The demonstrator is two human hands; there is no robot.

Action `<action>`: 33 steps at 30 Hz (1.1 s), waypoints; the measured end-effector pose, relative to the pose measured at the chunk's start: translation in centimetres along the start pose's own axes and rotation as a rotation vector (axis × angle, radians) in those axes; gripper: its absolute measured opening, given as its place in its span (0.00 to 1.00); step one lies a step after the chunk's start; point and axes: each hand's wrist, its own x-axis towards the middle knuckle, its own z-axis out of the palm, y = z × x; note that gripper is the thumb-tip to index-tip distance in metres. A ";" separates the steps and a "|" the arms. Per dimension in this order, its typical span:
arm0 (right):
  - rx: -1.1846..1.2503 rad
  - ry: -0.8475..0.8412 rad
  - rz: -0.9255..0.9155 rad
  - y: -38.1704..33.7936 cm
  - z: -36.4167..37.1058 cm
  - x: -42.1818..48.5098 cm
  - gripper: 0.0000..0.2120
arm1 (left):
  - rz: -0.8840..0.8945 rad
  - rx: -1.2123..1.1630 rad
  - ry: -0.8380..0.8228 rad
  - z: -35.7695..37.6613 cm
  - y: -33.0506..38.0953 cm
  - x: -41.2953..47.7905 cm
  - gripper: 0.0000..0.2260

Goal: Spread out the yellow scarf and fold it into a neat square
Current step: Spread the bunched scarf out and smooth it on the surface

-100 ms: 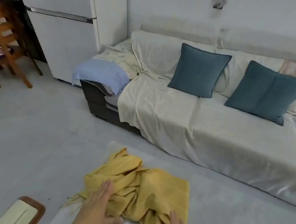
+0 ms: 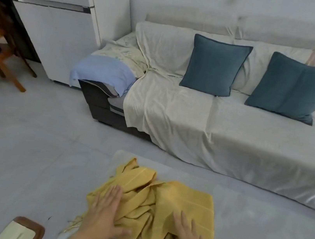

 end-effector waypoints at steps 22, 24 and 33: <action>-0.111 0.130 -0.227 2.9 11.6 13.1 0.55 | 0.314 -0.042 -0.090 13.4 -2.8 10.9 0.55; -0.127 0.117 -0.215 4.0 11.4 11.9 0.54 | 0.334 -0.075 -0.108 14.1 -1.3 10.0 0.54; -0.141 0.074 -0.144 14.1 10.3 3.2 0.54 | 0.439 -0.106 -0.175 18.8 9.2 5.1 0.55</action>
